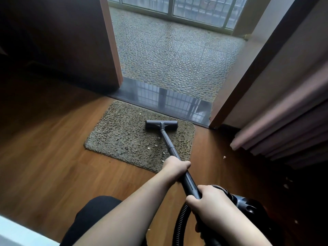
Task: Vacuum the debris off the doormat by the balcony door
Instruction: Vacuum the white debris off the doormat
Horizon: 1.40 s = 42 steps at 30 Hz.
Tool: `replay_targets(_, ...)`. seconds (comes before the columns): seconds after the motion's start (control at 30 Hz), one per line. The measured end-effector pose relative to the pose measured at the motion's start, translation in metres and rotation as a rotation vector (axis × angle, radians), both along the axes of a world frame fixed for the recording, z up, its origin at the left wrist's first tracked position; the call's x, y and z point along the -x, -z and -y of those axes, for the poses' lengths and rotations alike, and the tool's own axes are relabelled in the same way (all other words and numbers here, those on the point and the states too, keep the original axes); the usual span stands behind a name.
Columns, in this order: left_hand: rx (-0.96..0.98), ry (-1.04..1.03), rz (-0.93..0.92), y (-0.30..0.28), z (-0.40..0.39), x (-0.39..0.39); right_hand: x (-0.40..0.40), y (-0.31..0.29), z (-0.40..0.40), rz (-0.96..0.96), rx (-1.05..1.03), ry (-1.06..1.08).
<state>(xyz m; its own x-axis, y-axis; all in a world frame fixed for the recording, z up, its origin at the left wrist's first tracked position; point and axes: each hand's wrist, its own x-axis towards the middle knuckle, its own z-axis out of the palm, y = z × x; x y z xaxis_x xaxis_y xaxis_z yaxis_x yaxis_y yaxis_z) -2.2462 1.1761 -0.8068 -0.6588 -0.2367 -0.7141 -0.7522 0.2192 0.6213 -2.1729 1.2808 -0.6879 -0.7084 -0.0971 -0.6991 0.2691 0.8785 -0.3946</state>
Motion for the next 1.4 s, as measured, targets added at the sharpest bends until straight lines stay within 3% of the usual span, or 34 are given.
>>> replay_targets(0.7,-0.184,-0.027,-0.068,-0.01,-0.017,0.001,0.014,-0.02,-0.022,0.021,0.016,-0.013)
replay_targets(1.1,-0.245,-0.022,-0.03,-0.027,-0.054,-0.038,-0.009,-0.045,-0.067,-0.08,-0.141,-0.281)
replay_targets(1.4,-0.265,-0.03,-0.02,-0.034,-0.062,-0.054,-0.016,-0.052,-0.078,-0.07,-0.184,-0.366)
